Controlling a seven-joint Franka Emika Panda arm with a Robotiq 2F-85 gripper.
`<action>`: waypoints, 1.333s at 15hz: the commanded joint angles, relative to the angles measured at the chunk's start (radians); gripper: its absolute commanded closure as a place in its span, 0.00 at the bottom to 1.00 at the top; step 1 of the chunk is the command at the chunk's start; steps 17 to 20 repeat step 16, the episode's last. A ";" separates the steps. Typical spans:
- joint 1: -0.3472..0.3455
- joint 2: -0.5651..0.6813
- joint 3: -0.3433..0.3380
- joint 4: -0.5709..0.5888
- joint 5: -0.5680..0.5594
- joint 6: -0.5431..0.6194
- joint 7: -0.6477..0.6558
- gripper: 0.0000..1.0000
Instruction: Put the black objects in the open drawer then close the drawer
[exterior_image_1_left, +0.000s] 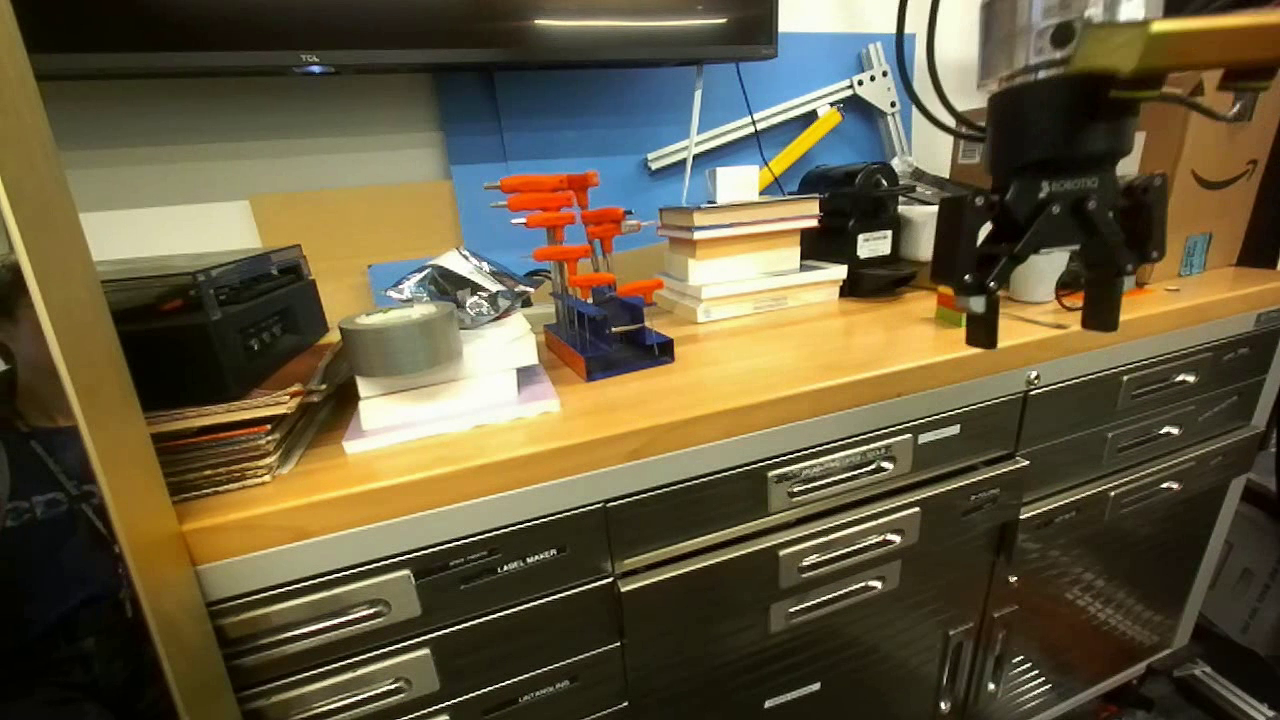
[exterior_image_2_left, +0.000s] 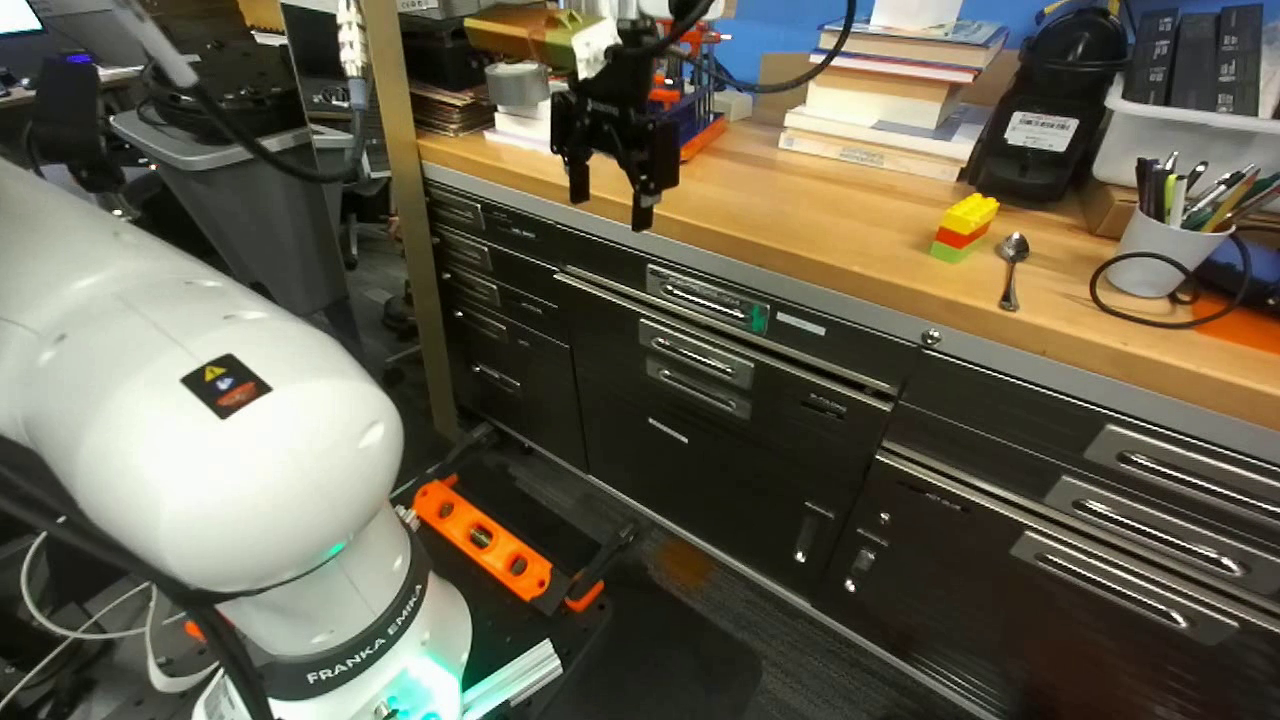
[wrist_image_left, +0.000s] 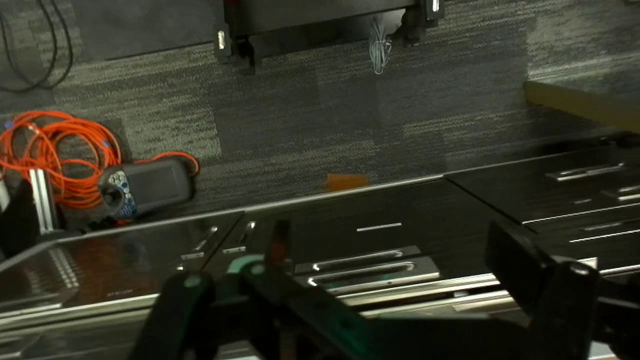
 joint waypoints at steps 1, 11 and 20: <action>0.003 -0.119 -0.003 0.026 -0.002 -0.092 -0.184 0.00; -0.007 -0.173 -0.030 0.031 0.010 -0.129 -0.336 0.00; -0.006 -0.173 -0.030 0.031 0.010 -0.129 -0.339 0.00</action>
